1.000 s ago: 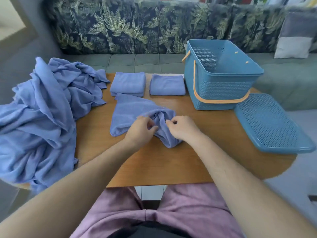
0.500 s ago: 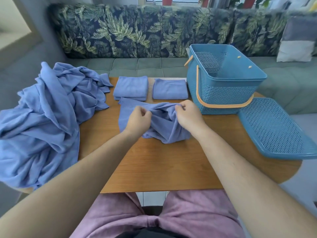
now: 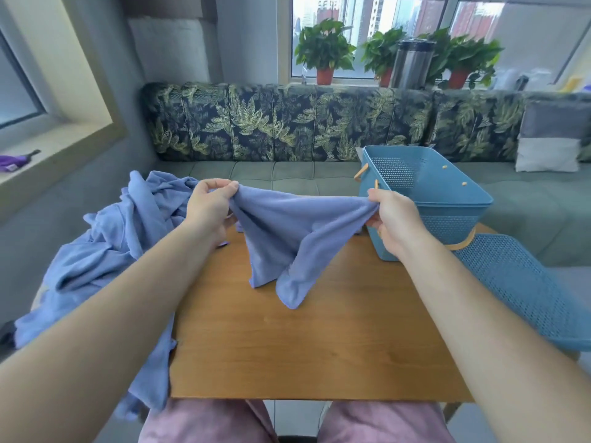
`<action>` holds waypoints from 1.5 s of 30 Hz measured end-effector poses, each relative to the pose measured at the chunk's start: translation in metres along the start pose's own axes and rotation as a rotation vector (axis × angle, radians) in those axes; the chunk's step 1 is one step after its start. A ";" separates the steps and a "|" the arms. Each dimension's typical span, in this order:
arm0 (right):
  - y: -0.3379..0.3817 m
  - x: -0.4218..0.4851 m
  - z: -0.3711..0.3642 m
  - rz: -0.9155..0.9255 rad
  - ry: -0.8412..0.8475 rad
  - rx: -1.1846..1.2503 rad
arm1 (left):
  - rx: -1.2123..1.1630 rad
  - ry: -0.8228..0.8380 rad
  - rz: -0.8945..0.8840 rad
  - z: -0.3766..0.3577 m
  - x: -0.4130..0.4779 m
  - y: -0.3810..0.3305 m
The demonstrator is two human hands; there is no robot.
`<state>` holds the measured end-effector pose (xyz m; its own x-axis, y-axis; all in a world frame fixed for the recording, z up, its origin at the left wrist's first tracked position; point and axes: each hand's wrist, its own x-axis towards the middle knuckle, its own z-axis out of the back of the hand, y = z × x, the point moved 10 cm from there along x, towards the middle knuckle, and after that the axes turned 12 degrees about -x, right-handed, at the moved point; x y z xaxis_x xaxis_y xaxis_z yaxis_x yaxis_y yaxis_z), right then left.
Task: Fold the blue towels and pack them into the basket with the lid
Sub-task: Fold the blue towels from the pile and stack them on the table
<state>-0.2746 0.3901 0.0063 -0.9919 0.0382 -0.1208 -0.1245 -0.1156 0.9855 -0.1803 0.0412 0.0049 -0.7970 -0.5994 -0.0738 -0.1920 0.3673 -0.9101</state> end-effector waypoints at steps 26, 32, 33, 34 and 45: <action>0.126 -0.027 -0.013 0.222 0.304 -0.009 | -0.091 0.104 -0.192 0.012 -0.015 -0.139; 0.144 -0.045 0.006 0.361 0.285 -0.159 | 0.307 0.225 -0.310 -0.006 -0.039 -0.153; 0.145 -0.045 0.006 0.379 0.265 -0.240 | 0.461 0.219 -0.351 -0.010 -0.037 -0.153; 0.145 -0.042 0.006 0.399 0.229 -0.341 | 0.632 0.207 -0.409 -0.015 -0.035 -0.153; 0.157 0.018 -0.003 0.583 -0.113 -0.707 | 0.943 0.164 -0.584 -0.058 0.012 -0.159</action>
<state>-0.3120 0.3699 0.1588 -0.8986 -0.1243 0.4208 0.3717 -0.7252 0.5796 -0.1926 0.0174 0.1724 -0.8059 -0.3770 0.4565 -0.1061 -0.6667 -0.7378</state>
